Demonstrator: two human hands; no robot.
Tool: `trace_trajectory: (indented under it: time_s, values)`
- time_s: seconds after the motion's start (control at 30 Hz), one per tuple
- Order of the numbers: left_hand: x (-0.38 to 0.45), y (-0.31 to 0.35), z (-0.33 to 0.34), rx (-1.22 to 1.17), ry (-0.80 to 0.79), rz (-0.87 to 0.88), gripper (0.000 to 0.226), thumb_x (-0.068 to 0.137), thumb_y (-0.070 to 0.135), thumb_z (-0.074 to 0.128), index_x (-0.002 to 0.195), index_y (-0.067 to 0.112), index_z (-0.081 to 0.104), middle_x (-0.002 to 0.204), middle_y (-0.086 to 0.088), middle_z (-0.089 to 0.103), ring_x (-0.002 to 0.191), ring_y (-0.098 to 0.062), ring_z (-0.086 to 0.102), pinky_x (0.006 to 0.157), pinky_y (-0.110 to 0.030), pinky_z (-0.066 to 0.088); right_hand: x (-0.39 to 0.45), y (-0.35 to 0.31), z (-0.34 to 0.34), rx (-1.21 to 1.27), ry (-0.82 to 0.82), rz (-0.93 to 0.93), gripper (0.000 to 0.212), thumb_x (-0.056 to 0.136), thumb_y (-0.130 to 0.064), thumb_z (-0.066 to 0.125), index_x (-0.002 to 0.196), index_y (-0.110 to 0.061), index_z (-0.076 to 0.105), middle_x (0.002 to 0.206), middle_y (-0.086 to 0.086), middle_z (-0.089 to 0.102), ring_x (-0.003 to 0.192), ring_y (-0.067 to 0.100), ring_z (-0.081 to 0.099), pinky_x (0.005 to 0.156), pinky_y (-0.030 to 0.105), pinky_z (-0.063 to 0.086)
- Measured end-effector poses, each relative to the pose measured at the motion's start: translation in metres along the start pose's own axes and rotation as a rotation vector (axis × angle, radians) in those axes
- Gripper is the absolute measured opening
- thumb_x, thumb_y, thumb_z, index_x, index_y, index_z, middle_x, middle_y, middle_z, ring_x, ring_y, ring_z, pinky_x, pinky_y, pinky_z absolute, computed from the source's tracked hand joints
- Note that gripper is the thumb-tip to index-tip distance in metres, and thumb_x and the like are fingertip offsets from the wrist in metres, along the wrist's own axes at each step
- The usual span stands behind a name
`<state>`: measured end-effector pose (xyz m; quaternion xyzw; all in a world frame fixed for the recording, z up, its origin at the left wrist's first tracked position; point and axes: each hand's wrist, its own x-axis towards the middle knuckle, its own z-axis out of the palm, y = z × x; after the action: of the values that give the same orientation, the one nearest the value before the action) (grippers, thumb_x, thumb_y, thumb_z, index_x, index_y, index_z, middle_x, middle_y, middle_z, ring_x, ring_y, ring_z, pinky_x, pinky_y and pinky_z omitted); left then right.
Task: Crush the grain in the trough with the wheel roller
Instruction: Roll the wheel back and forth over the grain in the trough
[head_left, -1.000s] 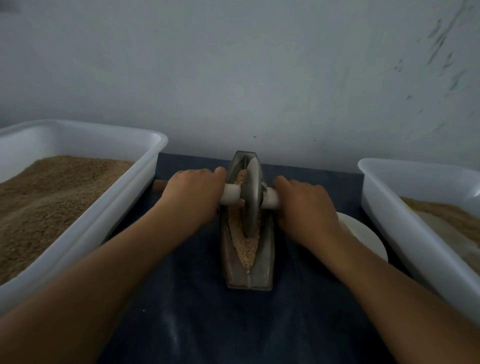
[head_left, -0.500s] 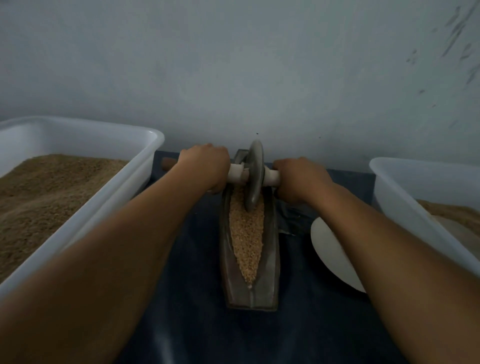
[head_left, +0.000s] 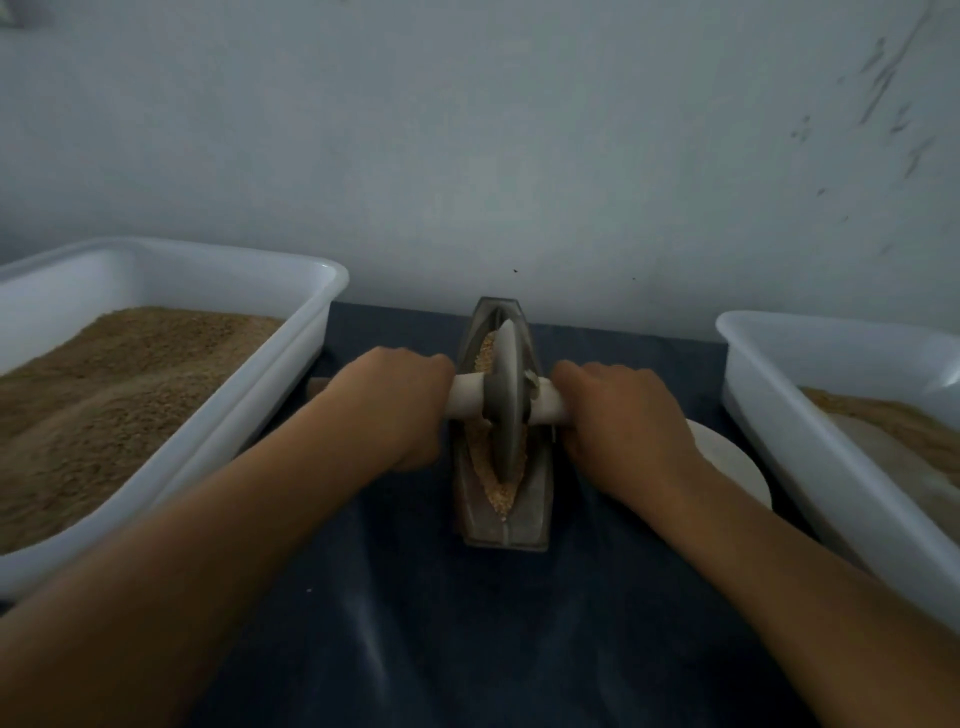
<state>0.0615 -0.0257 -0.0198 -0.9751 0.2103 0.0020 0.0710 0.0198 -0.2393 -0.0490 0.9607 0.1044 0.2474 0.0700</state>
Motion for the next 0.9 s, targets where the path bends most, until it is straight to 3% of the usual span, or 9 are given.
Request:
trace_trajectory:
  time_s: [0.07, 0.2, 0.4, 0.5, 0.67, 0.73, 0.9]
  values:
    - [-0.012, 0.0, -0.001, -0.006, 0.029, 0.021, 0.052, 0.079, 0.04, 0.074, 0.119, 0.026, 0.045, 0.097, 0.002, 0.056, 0.084, -0.016, 0.049, 0.076, -0.033, 0.044, -0.014, -0.004, -0.007, -0.016, 0.056, 0.001, 0.026, 0.076, -0.025, 0.074, 0.091, -0.021, 0.054, 0.078, -0.001, 0.058, 0.063, 0.016, 0.038, 0.063, 0.031, 0.026]
    - [-0.023, -0.004, 0.0, -0.018, 0.077, 0.04, 0.047, 0.078, 0.04, 0.074, 0.101, 0.032, 0.034, 0.077, 0.009, 0.038, 0.079, -0.016, 0.046, 0.071, -0.034, 0.044, -0.027, -0.009, -0.013, -0.051, 0.131, 0.005, 0.032, 0.067, -0.02, 0.08, 0.088, -0.017, 0.056, 0.075, 0.002, 0.058, 0.062, 0.023, 0.05, 0.062, 0.031, 0.027]
    - [-0.002, -0.004, 0.014, -0.058, 0.198, 0.011, 0.048, 0.078, 0.042, 0.071, 0.093, 0.034, 0.027, 0.082, 0.008, 0.045, 0.075, -0.017, 0.05, 0.065, -0.036, 0.04, -0.01, 0.0, 0.009, -0.059, 0.101, 0.024, 0.028, 0.076, -0.025, 0.074, 0.09, -0.021, 0.05, 0.074, -0.001, 0.056, 0.06, 0.016, 0.034, 0.06, 0.031, 0.023]
    - [0.023, -0.007, 0.018, -0.053, 0.233, -0.027, 0.051, 0.077, 0.037, 0.074, 0.095, 0.03, 0.027, 0.088, 0.004, 0.05, 0.077, -0.018, 0.049, 0.066, -0.037, 0.039, 0.012, 0.008, 0.024, -0.059, 0.008, 0.046, 0.027, 0.081, -0.031, 0.067, 0.095, -0.023, 0.046, 0.081, -0.002, 0.058, 0.063, 0.021, 0.05, 0.058, 0.033, 0.026]
    - [0.068, -0.011, 0.012, -0.051, 0.235, -0.073, 0.04, 0.08, 0.029, 0.074, 0.107, 0.022, 0.045, 0.104, -0.004, 0.061, 0.09, -0.025, 0.059, 0.068, -0.038, 0.04, 0.052, 0.024, 0.044, -0.019, -0.069, 0.117, 0.024, 0.079, -0.036, 0.066, 0.093, -0.025, 0.05, 0.086, -0.001, 0.064, 0.075, 0.025, 0.06, 0.05, 0.029, 0.023]
    - [0.082, -0.013, 0.009, -0.048, 0.21, -0.092, 0.035, 0.083, 0.027, 0.071, 0.112, 0.021, 0.052, 0.106, -0.005, 0.062, 0.094, -0.027, 0.06, 0.069, -0.039, 0.04, 0.069, 0.029, 0.047, 0.015, -0.133, 0.142, 0.023, 0.08, -0.038, 0.066, 0.097, -0.028, 0.055, 0.094, 0.0, 0.065, 0.082, 0.025, 0.062, 0.054, 0.028, 0.03]
    - [0.099, -0.018, 0.007, -0.08, 0.125, -0.129, 0.034, 0.082, 0.031, 0.069, 0.114, 0.022, 0.059, 0.099, -0.003, 0.061, 0.085, -0.024, 0.057, 0.068, -0.038, 0.042, 0.102, 0.038, 0.045, 0.005, -0.271, 0.109, 0.026, 0.081, -0.038, 0.065, 0.106, -0.033, 0.06, 0.105, 0.001, 0.065, 0.092, 0.025, 0.062, 0.06, 0.028, 0.035]
